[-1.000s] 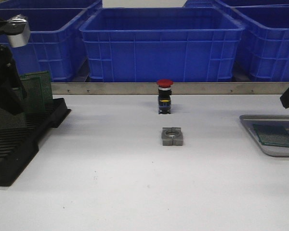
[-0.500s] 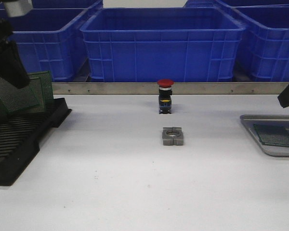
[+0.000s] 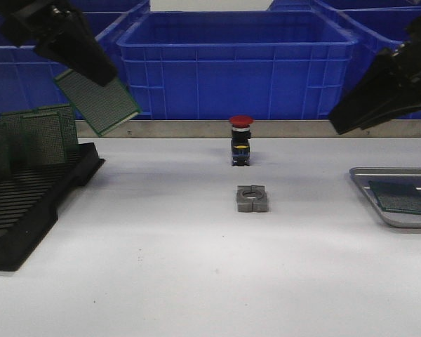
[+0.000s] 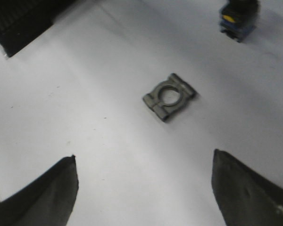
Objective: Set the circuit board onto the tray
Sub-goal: 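Lift the second green board out of the rack with the left gripper, then grasp the second board with the right gripper, releasing the left gripper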
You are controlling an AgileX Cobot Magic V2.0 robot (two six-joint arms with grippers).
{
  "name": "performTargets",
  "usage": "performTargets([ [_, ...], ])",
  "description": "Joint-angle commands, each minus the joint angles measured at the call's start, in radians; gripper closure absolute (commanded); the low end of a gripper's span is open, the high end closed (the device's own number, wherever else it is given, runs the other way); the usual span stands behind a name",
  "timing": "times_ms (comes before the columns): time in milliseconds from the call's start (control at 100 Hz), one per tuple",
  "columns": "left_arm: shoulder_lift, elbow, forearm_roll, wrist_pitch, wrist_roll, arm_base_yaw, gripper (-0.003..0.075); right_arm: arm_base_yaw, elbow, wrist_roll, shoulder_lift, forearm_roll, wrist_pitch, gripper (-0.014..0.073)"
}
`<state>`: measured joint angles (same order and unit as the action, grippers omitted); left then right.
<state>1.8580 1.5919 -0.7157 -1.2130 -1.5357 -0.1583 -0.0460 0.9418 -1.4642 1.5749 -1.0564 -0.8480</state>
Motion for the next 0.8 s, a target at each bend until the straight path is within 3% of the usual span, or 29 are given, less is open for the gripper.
performTargets([
  [0, -0.057, 0.031, -0.071, -0.064, 0.042, -0.065, 0.0741, 0.067, 0.031, -0.036, -0.048, -0.034, -0.013, 0.0004],
  [340, -0.056, 0.031, -0.073, -0.064, 0.045, -0.256, 0.0741, 0.32, 0.031, -0.074, -0.048, -0.034, 0.13, 0.0004],
  [670, -0.056, 0.031, -0.157, -0.064, 0.045, -0.293, 0.0741, 0.461, 0.031, -0.103, -0.036, -0.053, 0.298, 0.0009],
  [790, -0.056, 0.031, -0.157, -0.064, 0.045, -0.293, 0.0741, 0.462, 0.031, -0.103, -0.024, -0.113, 0.321, 0.0141],
])
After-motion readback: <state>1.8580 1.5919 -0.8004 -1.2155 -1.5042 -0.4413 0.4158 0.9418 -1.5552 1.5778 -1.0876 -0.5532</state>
